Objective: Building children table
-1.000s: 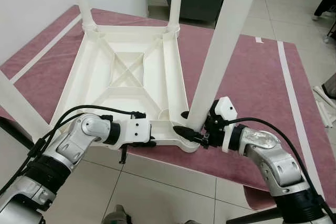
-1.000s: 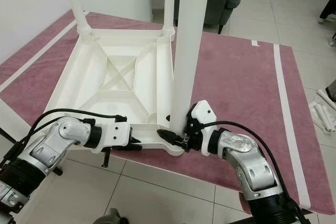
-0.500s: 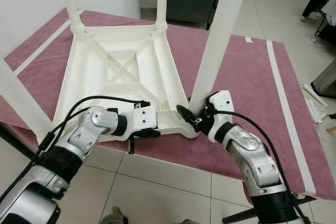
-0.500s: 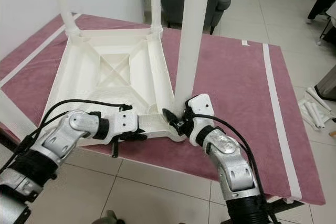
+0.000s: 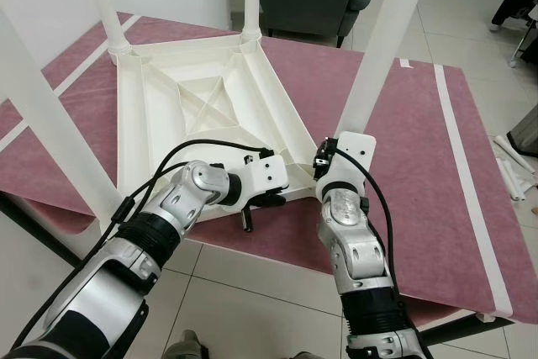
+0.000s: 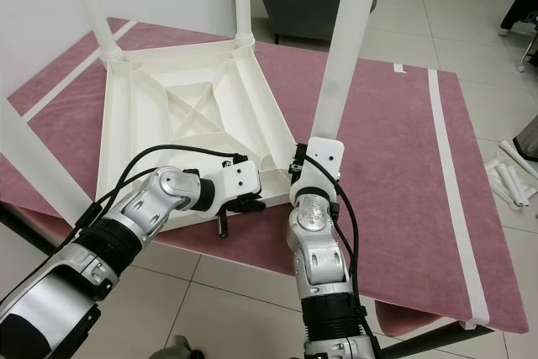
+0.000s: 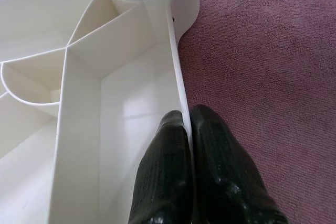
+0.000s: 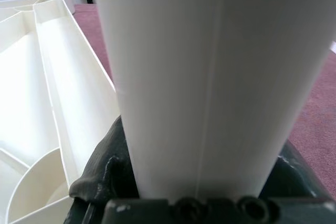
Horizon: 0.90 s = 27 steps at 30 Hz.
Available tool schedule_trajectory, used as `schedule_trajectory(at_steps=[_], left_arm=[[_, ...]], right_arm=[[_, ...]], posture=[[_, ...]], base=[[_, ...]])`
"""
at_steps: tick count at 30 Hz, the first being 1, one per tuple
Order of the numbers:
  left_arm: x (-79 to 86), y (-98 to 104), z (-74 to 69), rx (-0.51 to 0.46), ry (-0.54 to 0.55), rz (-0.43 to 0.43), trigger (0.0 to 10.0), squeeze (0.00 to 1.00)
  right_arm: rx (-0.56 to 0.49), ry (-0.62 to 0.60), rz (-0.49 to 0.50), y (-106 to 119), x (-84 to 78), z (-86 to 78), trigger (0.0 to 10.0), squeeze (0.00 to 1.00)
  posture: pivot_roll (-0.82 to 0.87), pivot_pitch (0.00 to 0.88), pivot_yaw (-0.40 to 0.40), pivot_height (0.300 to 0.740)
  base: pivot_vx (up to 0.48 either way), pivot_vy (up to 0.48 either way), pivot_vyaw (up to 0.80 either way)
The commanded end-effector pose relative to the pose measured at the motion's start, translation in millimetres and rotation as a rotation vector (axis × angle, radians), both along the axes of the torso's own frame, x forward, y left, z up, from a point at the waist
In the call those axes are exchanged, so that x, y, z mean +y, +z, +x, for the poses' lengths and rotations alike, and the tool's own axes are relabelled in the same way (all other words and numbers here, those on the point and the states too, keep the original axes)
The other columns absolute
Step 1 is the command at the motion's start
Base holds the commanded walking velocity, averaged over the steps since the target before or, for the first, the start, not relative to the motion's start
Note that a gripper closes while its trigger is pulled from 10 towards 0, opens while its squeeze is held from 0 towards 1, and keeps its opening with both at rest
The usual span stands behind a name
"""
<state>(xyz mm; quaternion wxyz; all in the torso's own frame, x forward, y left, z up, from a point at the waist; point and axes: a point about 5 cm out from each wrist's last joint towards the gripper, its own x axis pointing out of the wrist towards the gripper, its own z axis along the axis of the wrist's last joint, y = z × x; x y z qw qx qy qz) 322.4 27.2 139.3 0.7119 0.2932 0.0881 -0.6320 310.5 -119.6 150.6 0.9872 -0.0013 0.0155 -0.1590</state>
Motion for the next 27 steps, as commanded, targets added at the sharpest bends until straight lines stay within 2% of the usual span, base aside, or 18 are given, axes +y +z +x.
schedule_trajectory(at_steps=[1,4,9,10,11,12,14,19,20,21,22,25,27], left_arm=[[-31.0,43.8,-11.2,-0.137,-0.2,-0.147,0.0,0.0],[-30.3,42.3,-11.6,-0.131,-0.198,-0.15,0.0,0.0],[-28.1,40.1,-10.9,-0.129,-0.188,-0.15,0.0,0.0],[-27.1,39.1,-10.1,-0.13,-0.182,-0.149,0.0,0.0],[-27.1,39.1,-10.1,-0.13,-0.182,-0.149,0.0,0.0],[-25.7,38.3,-9.7,-0.131,-0.179,-0.148,0.0,0.0],[-23.2,37.2,-10.0,-0.131,-0.177,-0.146,0.0,0.0],[-20.6,35.9,-11.3,-0.132,-0.183,-0.14,0.0,0.0],[-18.2,34.2,-12.4,-0.137,-0.19,-0.128,0.0,0.0],[-18.2,34.2,-12.4,-0.137,-0.19,-0.128,0.0,0.0],[-14.8,31.6,-14.2,-0.144,-0.202,-0.11,0.0,0.0],[-4.4,22.0,-18.0,-0.162,-0.22,-0.047,0.0,0.0],[-2.2,19.6,-18.4,-0.166,-0.222,-0.032,0.0,0.0]], right_arm=[[0.205,-0.111,-0.014,-43.5,-8.9,-6.2,0.0,0.0],[0.204,-0.147,-0.007,-45.1,-6.5,-4.2,0.0,0.0],[0.186,-0.105,0.004,-41.2,1.7,3.9,0.0,0.0],[0.167,-0.088,-0.004,-38.0,5.1,6.6,10.0,0.0],[0.167,-0.088,-0.004,-38.0,5.1,6.6,10.0,0.0],[0.14,-0.037,0.003,-34.6,10.3,8.7,10.0,1.0],[0.098,0.055,0.023,-29.1,18.3,10.2,10.0,1.0],[0.048,0.142,0.038,-21.9,25.1,10.5,10.0,0.98],[0.01,0.205,0.047,-15.5,28.8,9.7,10.0,0.0],[0.01,0.205,0.047,-15.5,28.8,9.7,10.0,0.0],[-0.033,0.267,0.043,-8.6,30.1,7.6,10.0,0.0],[-0.121,0.38,0.007,5.2,19.8,-2.7,10.0,0.0],[-0.133,0.394,-0.003,6.9,17.0,-4.9,10.0,0.0]], posture=[[0.11,0.054,0.018,0.74],[0.12,0.054,0.012,0.74],[0.12,0.051,0.005,0.74],[0.12,0.049,0.003,0.74],[0.12,0.049,0.003,0.74],[0.12,0.047,0.004,0.74],[0.12,0.043,0.004,0.74],[0.12,0.04,0.004,0.74],[0.12,0.039,0.003,0.74],[0.12,0.039,0.003,0.74],[0.12,0.038,0.002,0.74],[0.11,0.035,0.0,0.74],[0.11,0.035,0.001,0.74]], base=[[0.0,0.0,0.0],[0.0,0.0,0.0],[0.0,0.0,0.0],[0.0,0.0,0.0],[0.0,0.0,0.0],[0.0,0.0,0.0],[0.0,0.0,0.0],[0.0,0.0,0.0],[0.0,0.0,0.0],[0.0,0.0,0.0],[0.0,0.0,0.0],[0.0,0.0,0.0],[0.0,0.0,0.0]])
